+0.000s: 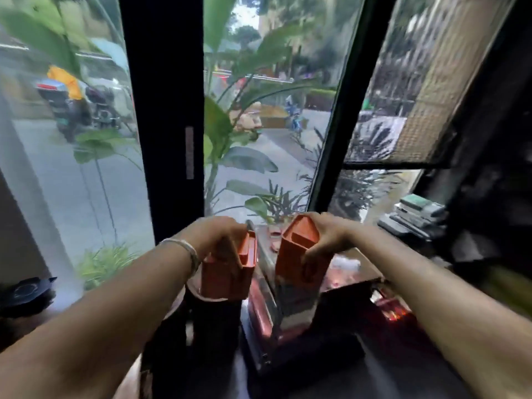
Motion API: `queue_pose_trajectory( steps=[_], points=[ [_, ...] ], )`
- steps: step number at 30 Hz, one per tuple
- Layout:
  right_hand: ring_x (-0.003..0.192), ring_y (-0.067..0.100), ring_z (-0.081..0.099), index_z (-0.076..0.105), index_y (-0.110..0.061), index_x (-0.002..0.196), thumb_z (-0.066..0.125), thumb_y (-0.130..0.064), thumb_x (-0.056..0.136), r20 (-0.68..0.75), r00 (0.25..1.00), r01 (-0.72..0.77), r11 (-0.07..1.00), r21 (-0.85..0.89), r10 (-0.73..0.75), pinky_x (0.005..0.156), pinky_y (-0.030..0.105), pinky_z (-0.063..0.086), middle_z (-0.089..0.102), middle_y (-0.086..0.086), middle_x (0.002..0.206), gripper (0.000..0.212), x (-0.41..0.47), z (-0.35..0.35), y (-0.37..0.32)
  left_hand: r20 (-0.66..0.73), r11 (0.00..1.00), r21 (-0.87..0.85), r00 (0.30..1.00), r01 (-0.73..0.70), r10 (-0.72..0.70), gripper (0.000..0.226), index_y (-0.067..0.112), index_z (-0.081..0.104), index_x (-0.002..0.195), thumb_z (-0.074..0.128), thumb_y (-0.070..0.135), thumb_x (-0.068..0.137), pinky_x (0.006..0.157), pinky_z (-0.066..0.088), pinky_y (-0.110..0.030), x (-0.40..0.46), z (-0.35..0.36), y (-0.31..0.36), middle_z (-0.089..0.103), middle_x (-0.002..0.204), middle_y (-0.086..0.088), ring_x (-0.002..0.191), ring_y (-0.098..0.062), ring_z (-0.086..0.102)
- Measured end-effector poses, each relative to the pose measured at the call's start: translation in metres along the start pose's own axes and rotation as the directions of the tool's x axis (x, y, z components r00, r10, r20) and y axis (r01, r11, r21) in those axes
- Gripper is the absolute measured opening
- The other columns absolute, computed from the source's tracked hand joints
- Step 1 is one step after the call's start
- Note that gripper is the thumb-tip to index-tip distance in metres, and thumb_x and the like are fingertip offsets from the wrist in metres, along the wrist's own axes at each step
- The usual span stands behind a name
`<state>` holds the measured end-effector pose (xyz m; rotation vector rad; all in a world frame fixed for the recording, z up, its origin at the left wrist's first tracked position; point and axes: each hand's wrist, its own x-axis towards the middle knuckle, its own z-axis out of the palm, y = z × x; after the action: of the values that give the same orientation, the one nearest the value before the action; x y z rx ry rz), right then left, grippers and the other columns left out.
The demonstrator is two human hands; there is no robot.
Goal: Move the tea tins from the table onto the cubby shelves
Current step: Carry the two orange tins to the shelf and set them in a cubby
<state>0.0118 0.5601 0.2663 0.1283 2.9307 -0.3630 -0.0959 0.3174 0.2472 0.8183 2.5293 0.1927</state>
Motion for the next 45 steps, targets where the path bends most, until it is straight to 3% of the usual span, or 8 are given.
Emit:
queue_pose_trajectory(
  steps=[3,6,11,13,20,25,37,45],
  points=[
    [0.104,0.018,0.058,0.049,-0.028,0.121,0.089,-0.043,0.056,-0.031,0.99,-0.135,0.985,0.103,0.139,0.087,0.029,0.052,0.061,-0.004,0.11,0.078,-0.101,-0.018,0.079,0.078,0.964,0.075,0.965,-0.255,0.25,0.041,-0.004,0.053,0.128,0.05,0.023,0.098,0.089,0.053,-0.044,-0.01,0.0,0.119,0.065,0.113,-0.025,0.087,-0.025,0.062],
    [0.101,0.013,0.057,0.05,-0.031,0.116,0.088,-0.046,0.056,-0.075,0.962,-0.253,0.959,0.127,0.264,0.081,0.02,0.045,0.059,-0.01,0.106,0.072,-0.211,-0.024,0.145,0.08,0.936,0.134,0.945,-0.325,0.316,0.053,0.006,0.06,0.119,0.078,0.035,0.077,0.073,0.05,-0.031,-0.043,0.015,0.241,0.069,0.108,-0.013,0.084,-0.023,0.062],
    [0.108,0.013,0.055,0.045,-0.03,0.128,0.084,-0.061,0.05,-0.147,0.866,-0.458,0.876,0.152,0.479,0.092,0.027,0.045,0.056,-0.013,0.112,0.093,-0.379,-0.031,0.23,0.235,0.614,0.477,0.764,-0.629,0.6,0.054,0.009,0.064,0.119,0.081,0.033,0.075,0.051,0.041,-0.014,-0.092,0.053,0.423,0.068,0.113,-0.012,0.075,-0.016,0.059],
    [0.099,0.008,0.052,0.046,-0.032,0.128,0.082,-0.065,0.048,-0.151,0.818,-0.531,0.83,0.17,0.554,0.081,0.02,0.043,0.052,-0.021,0.102,0.094,-0.442,-0.034,0.255,0.325,0.456,0.544,0.678,-0.705,0.66,0.041,0.01,0.069,0.109,0.075,0.038,0.079,0.067,0.042,-0.02,-0.103,0.073,0.49,0.069,0.109,-0.012,0.087,-0.02,0.061],
    [0.114,0.017,0.053,0.037,-0.033,0.132,0.079,-0.066,0.041,-0.089,0.596,-0.742,0.589,0.32,0.798,0.095,0.039,0.051,0.052,-0.006,0.123,0.105,-0.624,-0.036,0.34,0.269,0.324,0.597,0.563,-0.734,0.782,0.088,0.026,0.06,0.105,0.074,0.071,0.031,0.071,0.055,-0.032,-0.115,0.123,0.689,0.065,0.088,0.006,0.073,-0.016,0.06],
    [0.109,0.013,0.055,0.046,-0.034,0.123,0.086,-0.048,0.054,-0.095,0.472,-0.773,0.463,0.434,0.877,0.092,0.035,0.053,0.056,-0.009,0.118,0.081,-0.709,-0.042,0.405,0.371,0.257,0.517,0.484,-0.817,0.792,0.074,0.035,0.051,0.108,0.081,0.06,0.046,0.073,0.055,-0.036,-0.117,0.151,0.817,0.063,0.1,0.007,0.086,-0.017,0.061],
    [0.118,0.023,0.047,0.021,-0.039,0.14,0.079,-0.063,0.051,-0.083,0.147,-0.937,0.165,0.308,0.986,0.091,0.039,0.048,0.041,-0.005,0.125,0.109,-0.805,-0.131,0.613,0.439,0.055,0.485,0.297,-0.873,0.848,0.103,0.032,0.04,0.13,0.081,0.065,0.042,0.09,0.052,-0.045,-0.06,0.157,1.117,0.055,0.126,0.001,0.11,-0.026,0.056],
    [0.106,0.018,0.045,0.017,-0.035,0.141,0.081,-0.055,0.054,-0.063,0.069,-0.945,0.085,0.317,0.996,0.084,0.035,0.048,0.037,-0.005,0.119,0.11,-0.848,-0.173,0.743,0.484,-0.025,0.483,0.243,-0.875,0.841,0.099,0.026,0.039,0.136,0.082,0.058,0.052,0.096,0.049,-0.05,-0.029,0.176,1.264,0.053,0.132,-0.004,0.117,-0.03,0.053]
  ],
)
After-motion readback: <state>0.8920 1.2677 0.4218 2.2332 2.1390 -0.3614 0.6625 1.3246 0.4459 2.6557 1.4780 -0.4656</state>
